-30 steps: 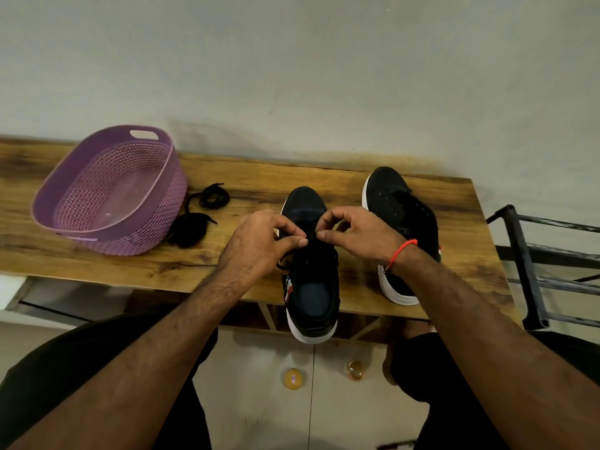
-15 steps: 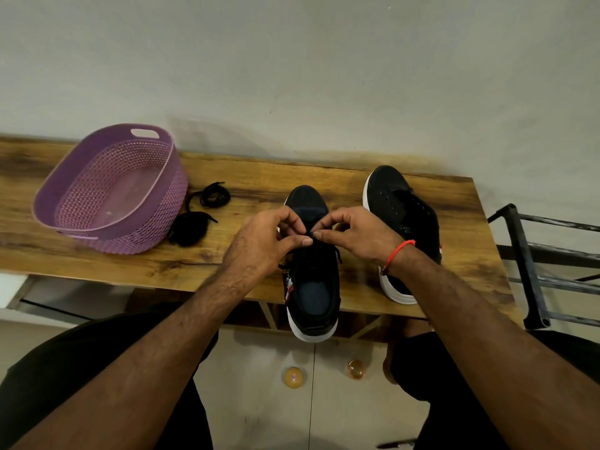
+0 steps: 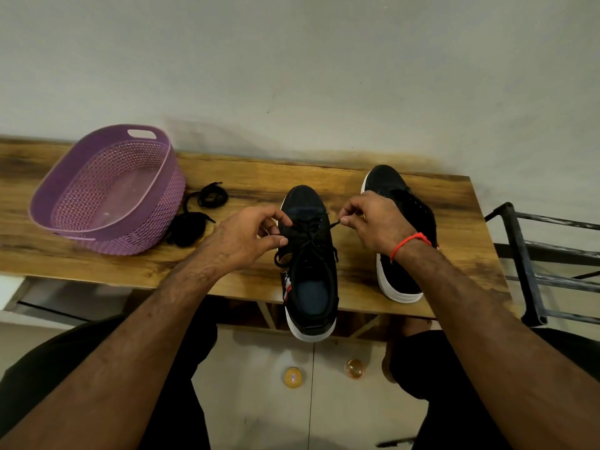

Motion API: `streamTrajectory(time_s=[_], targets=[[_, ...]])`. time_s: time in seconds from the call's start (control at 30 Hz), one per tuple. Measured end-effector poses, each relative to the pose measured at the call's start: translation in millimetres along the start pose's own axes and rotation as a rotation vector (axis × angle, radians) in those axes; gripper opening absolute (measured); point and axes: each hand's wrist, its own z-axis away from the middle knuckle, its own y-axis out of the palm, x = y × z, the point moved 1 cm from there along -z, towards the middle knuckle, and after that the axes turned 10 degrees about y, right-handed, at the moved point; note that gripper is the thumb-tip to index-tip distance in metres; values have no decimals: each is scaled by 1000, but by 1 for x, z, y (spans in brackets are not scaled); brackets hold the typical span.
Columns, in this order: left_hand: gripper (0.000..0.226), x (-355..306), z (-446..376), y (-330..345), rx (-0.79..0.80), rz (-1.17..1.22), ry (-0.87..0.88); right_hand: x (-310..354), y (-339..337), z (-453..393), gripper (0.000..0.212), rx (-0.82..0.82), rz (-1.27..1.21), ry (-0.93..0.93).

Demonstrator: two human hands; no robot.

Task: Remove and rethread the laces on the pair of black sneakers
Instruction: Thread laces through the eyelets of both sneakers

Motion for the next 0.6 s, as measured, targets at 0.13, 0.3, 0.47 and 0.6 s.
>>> streamTrajectory(time_s=[0.13,0.3,0.47,0.6], targets=[[26,1,0,-1,-28,-29,-15,-7,9,-8,9,-59,80,9],[14,-4,1,1,4,44,40,-15,22,-13,10,-49,234,28],[17,-3,-5,14,-209,55,120,-9,15,-7,16,-19,189,-14],[20,-3,-10,24,-196,-37,226,5,6,6,7,71,111,-74]])
